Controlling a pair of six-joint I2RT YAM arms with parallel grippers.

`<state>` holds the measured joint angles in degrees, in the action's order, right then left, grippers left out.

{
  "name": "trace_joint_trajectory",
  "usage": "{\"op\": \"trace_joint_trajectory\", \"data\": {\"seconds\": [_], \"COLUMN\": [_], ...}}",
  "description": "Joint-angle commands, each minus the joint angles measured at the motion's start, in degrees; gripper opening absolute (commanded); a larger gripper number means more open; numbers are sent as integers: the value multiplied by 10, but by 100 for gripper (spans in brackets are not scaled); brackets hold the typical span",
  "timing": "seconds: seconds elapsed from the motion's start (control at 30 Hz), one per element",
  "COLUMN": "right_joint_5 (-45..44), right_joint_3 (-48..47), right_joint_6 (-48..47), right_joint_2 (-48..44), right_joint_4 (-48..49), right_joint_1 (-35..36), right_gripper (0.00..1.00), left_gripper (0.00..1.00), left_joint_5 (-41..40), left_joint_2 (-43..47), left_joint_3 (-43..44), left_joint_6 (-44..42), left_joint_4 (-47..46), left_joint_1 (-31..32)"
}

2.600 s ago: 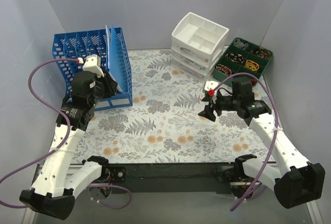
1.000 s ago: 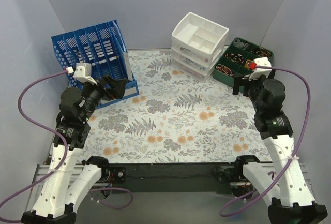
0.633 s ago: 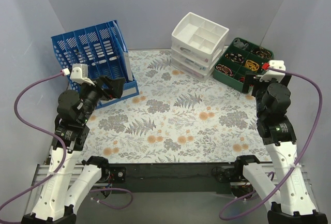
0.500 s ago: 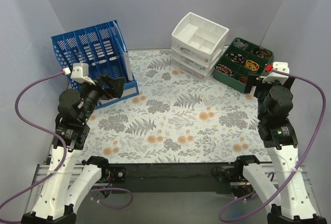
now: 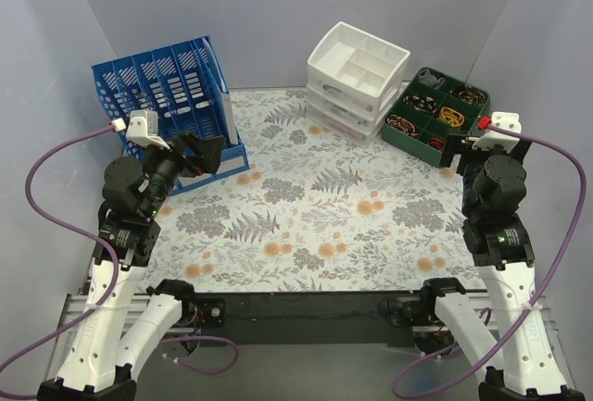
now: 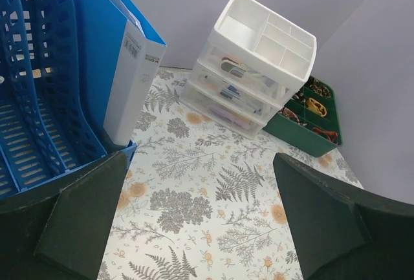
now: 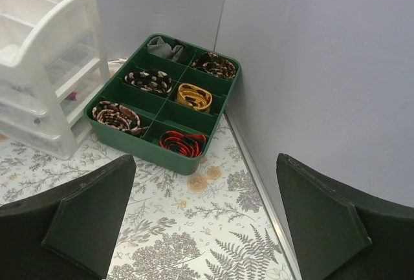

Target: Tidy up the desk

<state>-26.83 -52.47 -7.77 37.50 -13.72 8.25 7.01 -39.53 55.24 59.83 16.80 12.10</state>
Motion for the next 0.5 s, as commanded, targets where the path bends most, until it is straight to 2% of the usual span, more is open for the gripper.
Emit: {"op": "trace_joint_trajectory", "data": {"seconds": [0.0, 0.17, 0.47], "right_joint_5": [12, 61, 64], "right_joint_3": [-21, -26, -46], "right_joint_6": [-3, 13, -4], "right_joint_2": [-1, 3, 20], "right_joint_4": [7, -17, -18], "right_joint_1": [-2, -2, -2], "right_gripper": [98, 98, 98], "left_gripper": [98, 98, 98], "left_joint_5": [25, 67, 62], "left_joint_2": [5, -1, -10], "left_joint_3": [30, 50, 36], "left_joint_6": [-6, 6, -2], "left_joint_4": [15, 14, 5], "left_joint_1": [-2, -2, -2]}}
